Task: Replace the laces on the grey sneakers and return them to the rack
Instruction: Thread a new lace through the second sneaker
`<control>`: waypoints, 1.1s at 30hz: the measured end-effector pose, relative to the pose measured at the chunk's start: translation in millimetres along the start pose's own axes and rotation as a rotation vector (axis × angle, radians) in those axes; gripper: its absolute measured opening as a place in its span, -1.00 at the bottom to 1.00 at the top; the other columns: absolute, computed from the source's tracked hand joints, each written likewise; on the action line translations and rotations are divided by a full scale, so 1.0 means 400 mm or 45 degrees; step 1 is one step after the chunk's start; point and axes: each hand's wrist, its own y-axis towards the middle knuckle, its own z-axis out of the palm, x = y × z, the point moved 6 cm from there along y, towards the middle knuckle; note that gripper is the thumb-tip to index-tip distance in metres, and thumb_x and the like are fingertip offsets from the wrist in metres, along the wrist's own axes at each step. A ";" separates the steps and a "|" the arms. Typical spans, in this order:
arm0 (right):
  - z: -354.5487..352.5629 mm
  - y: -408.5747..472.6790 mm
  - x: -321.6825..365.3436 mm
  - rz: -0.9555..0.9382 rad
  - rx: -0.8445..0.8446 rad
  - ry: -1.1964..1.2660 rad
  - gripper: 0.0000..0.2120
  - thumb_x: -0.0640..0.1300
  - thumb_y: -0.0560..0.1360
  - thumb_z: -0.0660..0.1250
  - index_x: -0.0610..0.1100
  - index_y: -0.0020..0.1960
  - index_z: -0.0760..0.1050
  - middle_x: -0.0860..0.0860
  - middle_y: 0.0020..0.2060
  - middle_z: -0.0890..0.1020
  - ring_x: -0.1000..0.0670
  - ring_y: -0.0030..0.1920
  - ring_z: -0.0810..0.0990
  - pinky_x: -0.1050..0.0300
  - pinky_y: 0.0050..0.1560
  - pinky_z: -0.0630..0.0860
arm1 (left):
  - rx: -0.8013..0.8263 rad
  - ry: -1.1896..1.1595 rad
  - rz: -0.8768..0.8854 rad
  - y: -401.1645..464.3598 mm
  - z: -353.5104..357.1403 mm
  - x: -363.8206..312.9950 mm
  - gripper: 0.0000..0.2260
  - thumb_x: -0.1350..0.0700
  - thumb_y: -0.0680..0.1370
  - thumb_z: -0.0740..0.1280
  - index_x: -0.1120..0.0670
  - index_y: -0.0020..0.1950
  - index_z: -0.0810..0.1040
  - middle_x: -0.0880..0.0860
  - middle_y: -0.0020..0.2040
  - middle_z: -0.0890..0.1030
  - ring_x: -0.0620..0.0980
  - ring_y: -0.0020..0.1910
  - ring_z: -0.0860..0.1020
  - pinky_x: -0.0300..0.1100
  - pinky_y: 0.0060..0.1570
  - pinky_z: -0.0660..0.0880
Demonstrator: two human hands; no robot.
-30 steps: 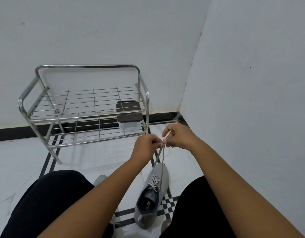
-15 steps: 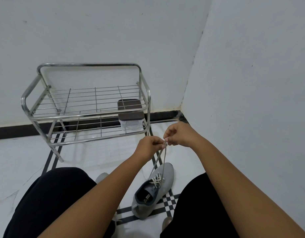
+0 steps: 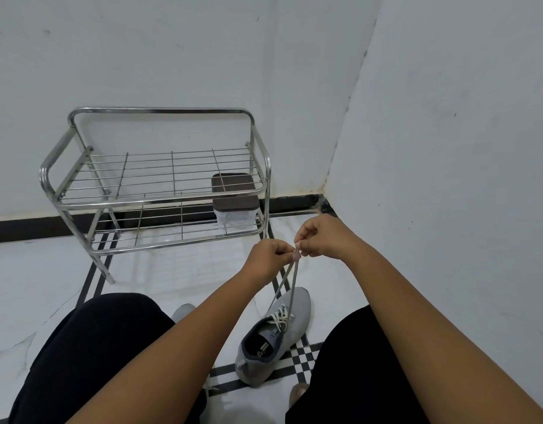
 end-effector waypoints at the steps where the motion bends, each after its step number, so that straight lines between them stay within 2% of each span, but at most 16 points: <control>1: -0.001 0.000 0.000 0.000 -0.006 -0.006 -0.91 -0.28 0.47 0.40 -0.13 -0.18 0.59 -0.14 -0.18 0.69 -0.05 -0.13 0.68 0.08 -0.01 0.63 | -0.006 0.018 0.005 0.001 -0.001 -0.001 -0.92 0.09 0.49 0.44 0.10 -0.14 0.67 -0.03 -0.28 0.60 -0.07 -0.23 0.51 -0.18 -0.14 0.45; 5: 0.001 0.003 -0.003 0.007 -0.004 -0.023 -0.95 -0.28 0.48 0.39 -0.17 -0.13 0.60 -0.15 -0.18 0.69 -0.03 -0.15 0.68 0.09 -0.02 0.64 | -0.010 0.101 0.020 0.002 0.000 -0.004 -0.90 0.07 0.50 0.43 0.08 -0.15 0.66 0.03 -0.25 0.61 -0.05 -0.23 0.50 -0.21 -0.18 0.43; 11: 0.006 0.011 -0.008 0.040 0.010 -0.097 -0.93 -0.29 0.48 0.40 -0.14 -0.10 0.57 -0.16 -0.15 0.69 -0.08 -0.11 0.69 0.03 0.03 0.62 | -0.035 0.118 0.030 -0.002 -0.004 0.000 -0.89 0.09 0.50 0.43 0.11 -0.06 0.69 -0.01 -0.21 0.64 -0.07 -0.18 0.55 -0.23 -0.13 0.46; 14: 0.014 0.020 -0.023 0.109 0.049 -0.215 -0.92 -0.28 0.50 0.37 -0.14 -0.03 0.59 -0.12 -0.10 0.68 -0.01 -0.14 0.66 0.13 -0.04 0.61 | -0.138 0.200 -0.009 -0.004 -0.018 0.017 -0.88 0.07 0.53 0.40 0.08 -0.02 0.68 -0.02 -0.16 0.65 -0.07 -0.16 0.56 -0.23 -0.13 0.44; 16: 0.031 0.026 -0.036 0.164 0.097 -0.301 -0.88 -0.29 0.52 0.32 -0.19 0.02 0.60 -0.12 -0.09 0.67 -0.01 -0.12 0.66 0.17 -0.06 0.60 | -0.214 0.281 -0.065 -0.013 -0.026 0.041 -0.86 0.04 0.55 0.35 0.07 0.01 0.66 -0.02 -0.12 0.64 -0.06 -0.14 0.56 -0.23 -0.12 0.42; 19: 0.069 0.045 -0.061 0.255 0.150 -0.417 -0.84 -0.31 0.50 0.30 -0.27 0.03 0.62 -0.17 -0.07 0.68 -0.08 -0.06 0.68 0.06 0.04 0.62 | -0.342 0.299 -0.226 -0.040 -0.034 0.113 -0.85 0.02 0.58 0.27 0.06 -0.01 0.59 -0.05 -0.19 0.64 -0.07 -0.21 0.58 -0.19 -0.17 0.46; 21: 0.085 0.060 -0.074 0.304 0.111 -0.451 -0.89 -0.32 0.48 0.33 -0.26 -0.04 0.61 -0.17 -0.15 0.66 -0.09 -0.12 0.68 0.03 0.01 0.63 | -0.372 0.163 -0.373 -0.063 -0.017 0.193 -0.86 0.06 0.59 0.21 0.06 -0.06 0.53 -0.04 -0.33 0.65 -0.09 -0.35 0.60 -0.15 -0.18 0.55; 23: 0.124 0.063 -0.093 0.359 0.058 -0.416 -0.91 -0.33 0.47 0.32 -0.23 -0.21 0.52 -0.12 -0.30 0.60 -0.08 -0.21 0.65 0.07 -0.08 0.63 | -0.355 0.090 -0.505 -0.094 0.013 0.281 -0.87 0.09 0.61 0.18 0.04 -0.11 0.45 0.00 -0.34 0.66 -0.05 -0.33 0.63 -0.07 -0.11 0.58; 24: 0.165 0.060 -0.117 0.410 0.046 -0.363 -0.88 -0.32 0.48 0.32 -0.21 -0.23 0.49 -0.10 -0.33 0.58 -0.07 -0.23 0.64 0.08 -0.11 0.62 | -0.328 0.136 -0.543 -0.106 0.029 0.326 -0.87 0.09 0.61 0.17 0.05 -0.11 0.43 0.03 -0.27 0.67 0.00 -0.25 0.64 -0.03 -0.06 0.57; 26: 0.266 0.038 -0.163 0.518 0.061 -0.236 -0.96 -0.27 0.49 0.32 -0.22 -0.10 0.55 -0.09 -0.26 0.64 -0.06 -0.17 0.67 0.04 -0.04 0.63 | -0.197 0.339 -0.592 -0.133 0.064 0.402 -0.90 0.12 0.60 0.16 0.10 -0.03 0.45 0.11 -0.07 0.65 0.09 -0.06 0.61 -0.07 0.01 0.52; 28: 0.383 0.016 -0.207 0.604 0.139 -0.149 -0.83 -0.25 0.52 0.27 -0.25 0.08 0.55 -0.10 -0.15 0.63 -0.08 -0.05 0.64 0.08 0.03 0.58 | 0.086 0.691 -0.576 -0.161 0.104 0.447 -0.85 0.15 0.60 0.15 0.16 0.12 0.41 0.15 0.08 0.59 0.13 0.06 0.55 -0.11 -0.01 0.45; 30: 0.475 -0.023 -0.242 0.710 0.225 -0.128 -0.78 -0.23 0.56 0.26 -0.24 0.19 0.50 -0.10 0.00 0.61 -0.10 0.07 0.59 0.11 0.01 0.49 | 0.358 1.021 -0.455 -0.188 0.137 0.458 -0.77 0.14 0.60 0.17 0.17 0.23 0.34 0.16 0.14 0.56 0.15 0.10 0.55 -0.07 -0.02 0.45; 32: 0.562 -0.051 -0.280 0.823 0.249 -0.024 -0.76 -0.18 0.57 0.28 -0.21 0.21 0.50 -0.10 0.13 0.60 -0.10 0.13 0.58 0.11 -0.02 0.46 | 0.456 1.207 -0.344 -0.199 0.146 0.463 -0.70 0.14 0.58 0.22 0.17 0.29 0.29 0.16 0.15 0.56 0.15 0.11 0.55 -0.06 -0.02 0.46; 33: 0.587 -0.066 -0.295 0.864 0.227 0.041 -0.77 -0.15 0.56 0.28 -0.20 0.18 0.52 -0.11 0.13 0.61 -0.11 0.11 0.59 0.12 -0.04 0.48 | 0.470 1.247 -0.330 -0.202 0.145 0.463 -0.67 0.16 0.57 0.24 0.17 0.30 0.28 0.16 0.16 0.56 0.16 0.12 0.55 -0.06 -0.01 0.46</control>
